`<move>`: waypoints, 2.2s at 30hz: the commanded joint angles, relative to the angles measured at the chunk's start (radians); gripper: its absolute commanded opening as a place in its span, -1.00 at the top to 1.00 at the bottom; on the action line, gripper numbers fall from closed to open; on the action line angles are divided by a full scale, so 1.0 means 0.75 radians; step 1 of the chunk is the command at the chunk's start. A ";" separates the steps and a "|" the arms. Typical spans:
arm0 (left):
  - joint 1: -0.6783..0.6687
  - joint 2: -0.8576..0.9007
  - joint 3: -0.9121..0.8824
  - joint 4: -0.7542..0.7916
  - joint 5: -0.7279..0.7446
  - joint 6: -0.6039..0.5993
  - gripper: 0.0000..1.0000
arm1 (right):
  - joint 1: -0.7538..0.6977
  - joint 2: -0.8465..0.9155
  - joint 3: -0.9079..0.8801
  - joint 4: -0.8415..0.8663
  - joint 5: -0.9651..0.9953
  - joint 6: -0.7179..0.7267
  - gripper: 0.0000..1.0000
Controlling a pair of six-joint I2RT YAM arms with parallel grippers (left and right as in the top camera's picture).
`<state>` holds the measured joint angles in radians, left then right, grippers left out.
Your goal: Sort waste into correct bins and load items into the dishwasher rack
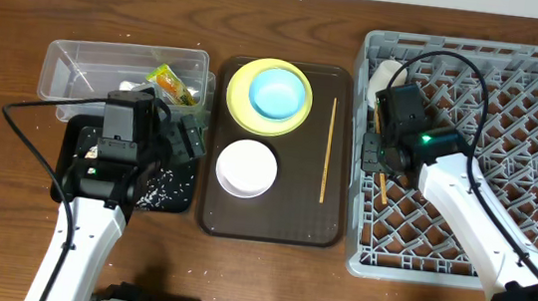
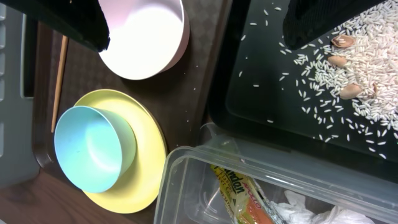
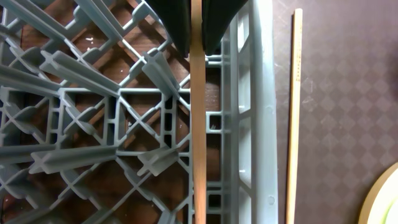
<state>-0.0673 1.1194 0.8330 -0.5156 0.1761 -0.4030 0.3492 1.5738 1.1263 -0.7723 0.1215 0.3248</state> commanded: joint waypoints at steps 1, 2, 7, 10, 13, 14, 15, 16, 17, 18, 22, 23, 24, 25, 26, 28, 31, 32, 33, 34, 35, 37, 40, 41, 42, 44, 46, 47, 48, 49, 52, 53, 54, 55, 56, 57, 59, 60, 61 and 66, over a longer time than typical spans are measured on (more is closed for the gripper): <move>-0.002 0.007 0.034 0.003 -0.017 0.008 -0.83 | -0.005 0.022 0.004 0.003 0.049 -0.016 0.92; -0.002 0.007 0.034 0.003 -0.017 0.008 -0.84 | -0.005 0.023 0.004 0.004 0.053 -0.017 0.88; -0.002 0.007 0.034 0.003 -0.017 0.008 -0.83 | 0.000 0.024 0.004 0.002 0.062 -0.016 0.81; -0.002 0.007 0.034 0.003 -0.017 0.008 -0.84 | 0.002 0.024 0.004 0.003 0.063 -0.016 0.81; -0.002 0.007 0.035 0.003 -0.017 0.008 -0.83 | -0.005 0.024 0.004 0.002 0.063 -0.016 0.81; -0.002 0.007 0.035 0.003 -0.017 0.008 -0.83 | -0.005 0.024 0.004 0.002 0.062 -0.016 0.81; -0.002 0.007 0.034 0.003 -0.017 0.009 -0.84 | -0.005 0.024 0.004 0.002 0.062 -0.016 0.81; -0.002 0.007 0.034 0.003 -0.017 0.008 -0.83 | -0.003 0.024 0.004 0.003 0.061 -0.016 0.80; -0.002 0.007 0.035 0.003 -0.017 0.008 -0.83 | 0.000 0.024 0.004 0.003 0.061 -0.015 0.80; -0.002 0.007 0.035 0.003 -0.017 0.008 -0.84 | 0.005 0.024 0.004 0.003 0.061 -0.015 0.79; -0.002 0.007 0.034 0.003 -0.017 0.008 -0.83 | 0.011 0.024 0.004 0.009 0.020 -0.015 0.78; -0.002 0.007 0.034 0.003 -0.017 0.008 -0.83 | 0.011 0.024 0.004 0.014 0.010 -0.015 0.77; -0.002 0.007 0.034 0.003 -0.017 0.008 -0.83 | 0.011 0.024 0.004 0.019 0.006 -0.015 0.77; -0.002 0.007 0.035 0.003 -0.017 0.008 -0.83 | 0.011 0.024 0.004 0.024 0.007 -0.016 0.77; -0.002 0.007 0.034 0.003 -0.017 0.008 -0.83 | 0.011 0.024 0.004 0.027 0.006 -0.016 0.77; -0.002 0.007 0.034 0.003 -0.017 0.008 -0.83 | 0.014 0.024 0.007 0.034 -0.013 -0.015 0.77; -0.002 0.007 0.034 0.003 -0.017 0.008 -0.83 | 0.016 0.020 0.012 0.066 -0.128 -0.015 0.72; -0.002 0.007 0.035 0.003 -0.017 0.008 -0.83 | 0.016 0.018 0.014 0.077 -0.173 -0.015 0.71; -0.002 0.007 0.034 0.003 -0.017 0.008 -0.83 | 0.016 0.015 0.015 0.091 -0.231 -0.015 0.70; -0.002 0.007 0.034 0.003 -0.017 0.008 -0.83 | 0.016 0.012 0.016 0.107 -0.286 -0.015 0.67; -0.002 0.007 0.034 0.003 -0.017 0.008 -0.83 | 0.016 0.011 0.016 0.128 -0.348 -0.015 0.67; -0.002 0.007 0.034 0.003 -0.017 0.008 -0.83 | 0.016 0.011 0.016 0.173 -0.455 -0.015 0.66; -0.002 0.007 0.034 0.003 -0.017 0.009 -0.83 | 0.016 0.011 0.015 0.219 -0.522 0.004 0.66; -0.002 0.007 0.034 0.003 -0.017 0.008 -0.83 | 0.016 0.011 0.015 0.225 -0.523 0.017 0.67; -0.002 0.007 0.034 0.003 -0.017 0.008 -0.83 | 0.017 0.011 0.015 0.228 -0.522 0.037 0.67; -0.002 0.007 0.034 0.003 -0.017 0.008 -0.83 | 0.020 0.011 0.015 0.227 -0.522 0.051 0.68; -0.002 0.007 0.034 0.003 -0.017 0.008 -0.83 | 0.026 0.011 0.014 0.228 -0.522 0.062 0.68; -0.002 0.007 0.034 0.003 -0.017 0.008 -0.83 | 0.034 0.012 0.014 0.228 -0.521 0.071 0.69; -0.002 0.007 0.034 0.003 -0.017 0.008 -0.83 | 0.041 0.012 0.014 0.228 -0.520 0.085 0.69; -0.002 0.007 0.034 0.003 -0.017 0.008 -0.84 | 0.052 0.014 0.014 0.229 -0.516 0.101 0.69; -0.002 0.007 0.034 0.003 -0.017 0.008 -0.83 | 0.097 0.017 0.011 0.240 -0.477 0.137 0.68; -0.002 0.007 0.034 0.003 -0.017 0.008 -0.83 | 0.120 0.020 0.011 0.243 -0.450 0.148 0.67; -0.002 0.007 0.034 0.003 -0.017 0.008 -0.83 | 0.144 0.022 0.011 0.248 -0.419 0.159 0.67; -0.002 0.007 0.034 0.003 -0.017 0.008 -0.83 | 0.168 0.024 0.011 0.249 -0.378 0.171 0.66; -0.002 0.007 0.034 0.003 -0.017 0.008 -0.83 | 0.190 0.027 0.011 0.251 -0.334 0.176 0.66; -0.002 0.007 0.034 0.003 -0.017 0.008 -0.83 | 0.216 0.028 0.011 0.253 -0.282 0.176 0.63; -0.002 0.007 0.034 0.003 -0.017 0.008 -0.83 | 0.269 0.036 0.011 0.254 -0.163 0.197 0.60; -0.002 0.007 0.034 0.003 -0.017 0.009 -0.83 | 0.295 0.040 0.011 0.253 -0.104 0.216 0.59; -0.002 0.007 0.034 0.003 -0.017 0.008 -0.84 | 0.317 0.043 0.011 0.253 -0.059 0.229 0.58; -0.002 0.007 0.035 0.003 -0.017 0.008 -0.83 | 0.391 0.063 0.011 0.253 0.153 0.240 0.57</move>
<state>-0.0673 1.1206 0.8330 -0.5156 0.1761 -0.4030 0.6235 1.6081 1.1267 -0.5827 0.0727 0.4751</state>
